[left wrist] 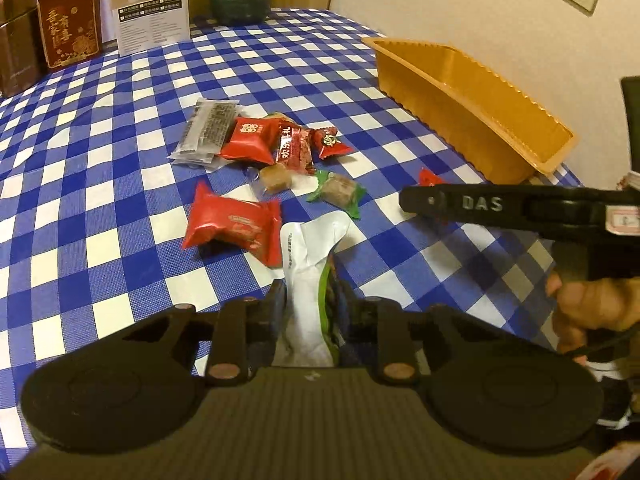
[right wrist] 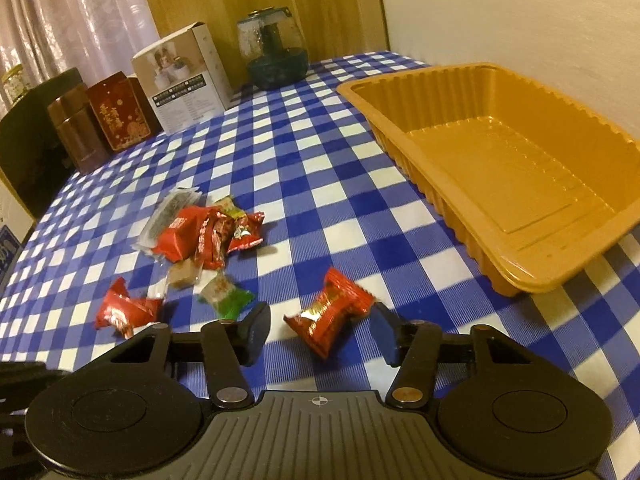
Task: Organize snacks
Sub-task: 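Grasp the white-green snack with the left tool while the right tool grasps a red candy, then carry both snacks into the orange tray and open both tools, then withdraw both open tools from the tray back over the snack pile, then grasp the large red packet with the left tool while the right tool grasps a green-wrapped candy, then carry both snacks over the orange tray and lower them inside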
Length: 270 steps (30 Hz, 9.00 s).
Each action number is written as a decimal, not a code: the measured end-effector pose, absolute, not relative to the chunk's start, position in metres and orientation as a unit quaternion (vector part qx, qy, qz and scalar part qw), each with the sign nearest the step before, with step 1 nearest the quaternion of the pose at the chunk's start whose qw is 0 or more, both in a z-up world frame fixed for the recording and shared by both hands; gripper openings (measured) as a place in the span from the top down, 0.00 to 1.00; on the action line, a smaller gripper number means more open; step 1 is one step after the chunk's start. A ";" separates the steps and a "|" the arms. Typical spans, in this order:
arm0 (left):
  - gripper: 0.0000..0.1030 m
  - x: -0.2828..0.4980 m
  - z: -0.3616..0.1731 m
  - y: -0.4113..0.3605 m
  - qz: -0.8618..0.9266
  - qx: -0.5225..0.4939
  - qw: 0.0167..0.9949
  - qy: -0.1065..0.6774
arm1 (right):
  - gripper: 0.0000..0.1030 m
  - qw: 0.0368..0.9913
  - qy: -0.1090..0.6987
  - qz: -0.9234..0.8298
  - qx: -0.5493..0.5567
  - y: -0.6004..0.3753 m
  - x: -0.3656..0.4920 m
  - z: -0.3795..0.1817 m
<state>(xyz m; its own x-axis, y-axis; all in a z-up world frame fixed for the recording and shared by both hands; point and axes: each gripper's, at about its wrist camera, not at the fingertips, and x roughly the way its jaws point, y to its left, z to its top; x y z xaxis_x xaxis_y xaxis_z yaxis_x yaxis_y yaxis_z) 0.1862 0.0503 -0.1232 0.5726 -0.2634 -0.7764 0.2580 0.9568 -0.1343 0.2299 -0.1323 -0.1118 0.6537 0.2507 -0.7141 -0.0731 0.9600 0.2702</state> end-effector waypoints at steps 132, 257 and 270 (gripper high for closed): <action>0.50 0.206 -0.029 -0.082 -0.100 -0.090 0.923 0.361 | 0.37 0.936 0.320 0.059 0.137 -0.309 0.223 -0.012; 0.67 0.119 -0.019 -0.016 -0.095 -0.089 0.928 0.350 | 0.79 0.927 0.346 0.147 0.021 -0.208 0.147 -0.018; 0.67 0.125 -0.011 -0.064 -0.132 -0.081 0.925 0.348 | 0.79 0.935 0.338 0.098 0.039 -0.263 0.139 -0.011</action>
